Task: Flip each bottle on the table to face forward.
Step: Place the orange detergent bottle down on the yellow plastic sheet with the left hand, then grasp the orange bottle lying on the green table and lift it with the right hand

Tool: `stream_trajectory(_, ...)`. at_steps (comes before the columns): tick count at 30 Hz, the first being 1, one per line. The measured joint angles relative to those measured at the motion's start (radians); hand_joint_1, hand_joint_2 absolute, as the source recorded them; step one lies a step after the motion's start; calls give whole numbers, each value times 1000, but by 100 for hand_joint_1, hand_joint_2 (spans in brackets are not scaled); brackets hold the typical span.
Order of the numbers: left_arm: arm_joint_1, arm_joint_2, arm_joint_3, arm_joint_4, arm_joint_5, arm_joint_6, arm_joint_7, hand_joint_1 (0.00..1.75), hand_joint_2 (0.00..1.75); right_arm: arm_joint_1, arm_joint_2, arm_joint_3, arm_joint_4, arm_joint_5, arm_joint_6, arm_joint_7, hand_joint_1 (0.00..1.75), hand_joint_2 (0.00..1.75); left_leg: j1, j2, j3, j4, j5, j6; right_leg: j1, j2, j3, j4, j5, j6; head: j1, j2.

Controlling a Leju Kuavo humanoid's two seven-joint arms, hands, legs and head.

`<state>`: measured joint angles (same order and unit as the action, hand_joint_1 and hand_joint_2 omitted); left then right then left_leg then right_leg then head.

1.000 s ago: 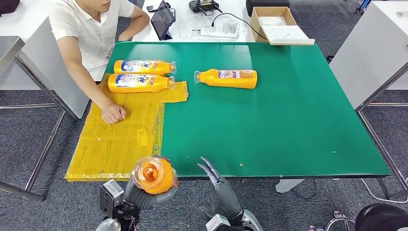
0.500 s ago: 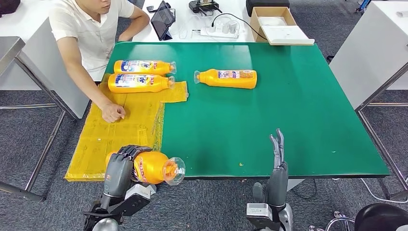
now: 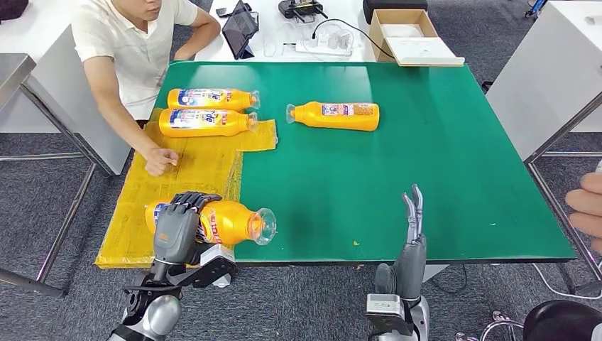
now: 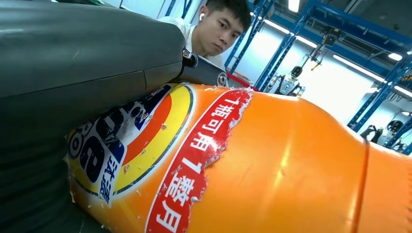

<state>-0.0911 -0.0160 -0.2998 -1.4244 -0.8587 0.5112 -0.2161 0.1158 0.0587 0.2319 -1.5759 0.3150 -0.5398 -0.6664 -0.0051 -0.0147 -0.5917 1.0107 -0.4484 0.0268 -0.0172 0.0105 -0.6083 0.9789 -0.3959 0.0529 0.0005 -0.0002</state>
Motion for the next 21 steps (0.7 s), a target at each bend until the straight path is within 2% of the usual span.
stream_trajectory(3,-18,0,-1,24,-4,-25,27,175,175,-3,0,1,1,-5,24,0,0,0,0,0,0,0,0,0,0,0,0,0,0,0,0,0)
stream_trajectory(5,-69,0,-2,88,-14,-59,66,175,175,-17,2,8,9,-9,53,0,0,0,0,-1,0,0,1,0,0,0,0,0,0,0,0,0)
stream_trajectory(8,-201,-5,3,282,-8,-88,96,175,175,-59,8,30,40,-17,84,0,0,0,0,-1,0,0,4,0,0,0,0,0,3,-1,0,0)
stream_trajectory(12,-369,-21,39,565,58,-103,87,175,175,-108,18,63,95,-44,104,0,0,0,0,0,0,0,6,0,0,0,0,1,5,-1,0,0)
stream_trajectory(15,-456,-29,65,718,72,-107,101,175,175,-129,23,78,128,-66,109,0,0,0,0,0,0,0,7,-1,0,0,0,1,5,-1,0,0)
stream_trajectory(21,-579,-32,72,914,9,-133,207,175,175,-151,28,92,175,-90,117,0,0,0,0,0,0,0,7,-1,0,0,0,1,5,-1,0,0)
